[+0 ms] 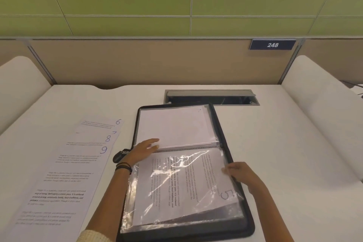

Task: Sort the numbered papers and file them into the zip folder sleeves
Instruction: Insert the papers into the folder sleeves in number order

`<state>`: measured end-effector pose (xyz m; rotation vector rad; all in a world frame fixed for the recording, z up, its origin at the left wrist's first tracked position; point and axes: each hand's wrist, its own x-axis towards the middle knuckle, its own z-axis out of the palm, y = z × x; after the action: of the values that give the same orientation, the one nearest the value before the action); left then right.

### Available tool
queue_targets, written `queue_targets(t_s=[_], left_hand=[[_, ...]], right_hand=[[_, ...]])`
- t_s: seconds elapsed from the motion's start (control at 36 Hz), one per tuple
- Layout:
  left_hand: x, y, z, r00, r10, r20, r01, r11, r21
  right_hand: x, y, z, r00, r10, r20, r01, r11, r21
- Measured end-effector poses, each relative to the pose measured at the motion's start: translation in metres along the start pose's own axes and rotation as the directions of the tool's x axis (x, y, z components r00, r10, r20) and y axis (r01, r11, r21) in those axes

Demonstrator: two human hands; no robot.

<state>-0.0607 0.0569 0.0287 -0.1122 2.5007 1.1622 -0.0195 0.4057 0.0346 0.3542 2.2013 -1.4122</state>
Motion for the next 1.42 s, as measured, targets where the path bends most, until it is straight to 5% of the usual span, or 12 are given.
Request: queue_targets(t_s=[0.22, 0.53, 0.72, 0.94, 1.36, 1.42], left_hand=[[-0.022, -0.040, -0.023, 0.966, -0.139, -0.218, 0.135, 0.990, -0.031], [-0.055, -0.066, -0.034, 0.944, -0.328, -0.023, 0.305, 0.898, -0.316], [-0.062, -0.056, -0.036, 0.981, -0.192, 0.022, 0.173, 0.819, -0.547], [-0.064, -0.057, -0.043, 0.961, -0.133, -0.244, -0.023, 0.837, -0.547], [-0.077, -0.086, -0.064, 0.963, -0.139, -0.231, -0.010, 0.839, -0.543], [-0.079, -0.095, -0.069, 0.957, -0.157, -0.245, 0.000, 0.842, -0.540]], right_hand=[[-0.002, -0.006, -0.010, 0.994, -0.018, 0.112, 0.018, 1.000, 0.005], [0.010, -0.013, -0.008, 0.975, -0.184, 0.121, 0.124, 0.911, 0.393], [0.016, -0.028, 0.009, 0.981, -0.185, -0.060, 0.180, 0.744, 0.644], [0.017, -0.046, 0.027, 0.957, -0.249, -0.149, 0.264, 0.535, 0.802], [0.026, -0.055, 0.071, 0.890, -0.266, -0.371, 0.455, 0.457, 0.764], [0.022, -0.056, 0.078, 0.866, -0.344, -0.362, 0.499, 0.582, 0.642]])
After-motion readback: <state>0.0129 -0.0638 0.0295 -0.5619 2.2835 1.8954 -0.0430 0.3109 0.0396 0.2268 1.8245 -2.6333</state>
